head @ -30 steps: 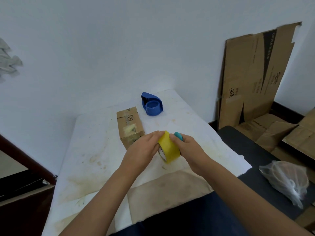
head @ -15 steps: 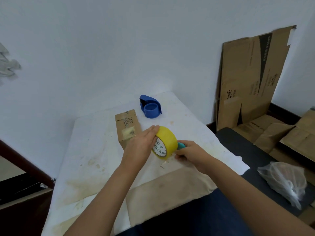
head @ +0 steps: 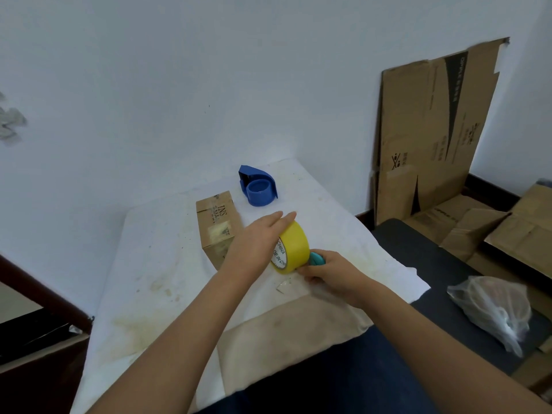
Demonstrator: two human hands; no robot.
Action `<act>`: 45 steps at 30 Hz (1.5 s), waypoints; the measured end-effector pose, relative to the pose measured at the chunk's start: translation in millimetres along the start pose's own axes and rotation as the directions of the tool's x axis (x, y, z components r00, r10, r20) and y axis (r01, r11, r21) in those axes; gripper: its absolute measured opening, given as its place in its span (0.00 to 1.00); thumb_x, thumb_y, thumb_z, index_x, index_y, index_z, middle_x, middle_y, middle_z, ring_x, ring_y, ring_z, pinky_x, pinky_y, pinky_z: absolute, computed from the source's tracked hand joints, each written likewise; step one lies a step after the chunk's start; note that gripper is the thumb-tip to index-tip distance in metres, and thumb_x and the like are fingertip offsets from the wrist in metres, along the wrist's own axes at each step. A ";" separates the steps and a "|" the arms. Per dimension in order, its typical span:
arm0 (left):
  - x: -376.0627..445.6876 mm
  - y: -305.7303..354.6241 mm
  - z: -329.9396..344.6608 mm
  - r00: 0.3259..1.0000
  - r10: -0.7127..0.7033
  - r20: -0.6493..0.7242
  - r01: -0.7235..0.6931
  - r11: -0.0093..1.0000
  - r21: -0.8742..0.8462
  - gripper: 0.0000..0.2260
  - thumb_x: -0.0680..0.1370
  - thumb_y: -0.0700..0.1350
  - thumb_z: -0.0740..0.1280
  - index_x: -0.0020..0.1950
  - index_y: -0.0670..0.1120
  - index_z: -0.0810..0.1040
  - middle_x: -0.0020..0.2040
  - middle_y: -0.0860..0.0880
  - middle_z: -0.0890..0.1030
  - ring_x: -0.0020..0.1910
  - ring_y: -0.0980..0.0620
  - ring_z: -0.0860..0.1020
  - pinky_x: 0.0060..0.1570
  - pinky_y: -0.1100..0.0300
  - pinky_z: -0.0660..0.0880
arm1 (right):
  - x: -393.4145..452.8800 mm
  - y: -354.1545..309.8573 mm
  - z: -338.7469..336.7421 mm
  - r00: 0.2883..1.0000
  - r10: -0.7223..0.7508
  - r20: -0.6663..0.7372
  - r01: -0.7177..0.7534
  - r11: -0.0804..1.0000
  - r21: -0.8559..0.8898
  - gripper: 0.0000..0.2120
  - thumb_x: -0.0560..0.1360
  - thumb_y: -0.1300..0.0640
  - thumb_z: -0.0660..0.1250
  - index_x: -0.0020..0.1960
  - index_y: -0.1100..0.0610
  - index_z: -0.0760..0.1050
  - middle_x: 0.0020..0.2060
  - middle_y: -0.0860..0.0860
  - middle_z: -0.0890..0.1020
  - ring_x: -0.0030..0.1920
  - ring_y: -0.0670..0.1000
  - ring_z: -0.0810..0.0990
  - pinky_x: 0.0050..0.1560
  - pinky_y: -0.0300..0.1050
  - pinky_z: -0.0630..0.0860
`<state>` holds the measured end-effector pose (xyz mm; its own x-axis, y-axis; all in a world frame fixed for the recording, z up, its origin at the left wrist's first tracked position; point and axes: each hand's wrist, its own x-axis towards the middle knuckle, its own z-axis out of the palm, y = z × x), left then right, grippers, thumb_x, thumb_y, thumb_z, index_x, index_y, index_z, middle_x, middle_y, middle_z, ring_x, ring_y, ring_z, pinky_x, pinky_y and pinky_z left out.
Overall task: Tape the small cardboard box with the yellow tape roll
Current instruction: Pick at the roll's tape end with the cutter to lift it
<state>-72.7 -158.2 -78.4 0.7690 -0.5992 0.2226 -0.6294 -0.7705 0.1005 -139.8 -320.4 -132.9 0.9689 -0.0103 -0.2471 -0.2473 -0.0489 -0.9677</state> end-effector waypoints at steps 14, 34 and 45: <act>19.6 -12.4 -52.5 0.926 -0.211 -0.315 0.042 0.883 -0.467 0.21 0.79 0.37 0.59 0.70 0.54 0.72 0.50 0.46 0.81 0.45 0.51 0.77 0.44 0.60 0.73 | -1.4 -15.5 11.8 0.956 -0.171 -0.238 0.210 0.966 0.151 0.12 0.76 0.62 0.67 0.56 0.50 0.80 0.54 0.52 0.83 0.34 0.43 0.75 0.38 0.34 0.76; -28.7 1.8 -21.3 0.956 -0.243 -0.166 0.136 0.865 -0.484 0.16 0.81 0.38 0.56 0.66 0.48 0.75 0.63 0.52 0.75 0.61 0.54 0.71 0.61 0.56 0.70 | -16.9 -29.6 28.2 0.932 -0.347 -0.101 0.341 0.937 -0.077 0.08 0.76 0.58 0.68 0.53 0.55 0.81 0.38 0.46 0.80 0.30 0.42 0.74 0.36 0.35 0.74; -28.5 3.3 -17.1 0.966 -0.221 -0.135 0.132 0.868 -0.478 0.12 0.80 0.46 0.62 0.63 0.54 0.76 0.58 0.58 0.74 0.54 0.63 0.71 0.50 0.72 0.66 | -22.6 -23.2 25.0 0.907 -0.406 -0.114 0.387 0.909 -0.154 0.10 0.76 0.60 0.67 0.49 0.45 0.79 0.40 0.41 0.80 0.32 0.36 0.77 0.33 0.30 0.73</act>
<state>-98.6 -139.9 -67.9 0.8668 -0.3794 0.3235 -0.4985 -0.6438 0.5806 -156.0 -294.1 -106.1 0.9792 -0.1034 0.1744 0.1510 -0.2022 -0.9676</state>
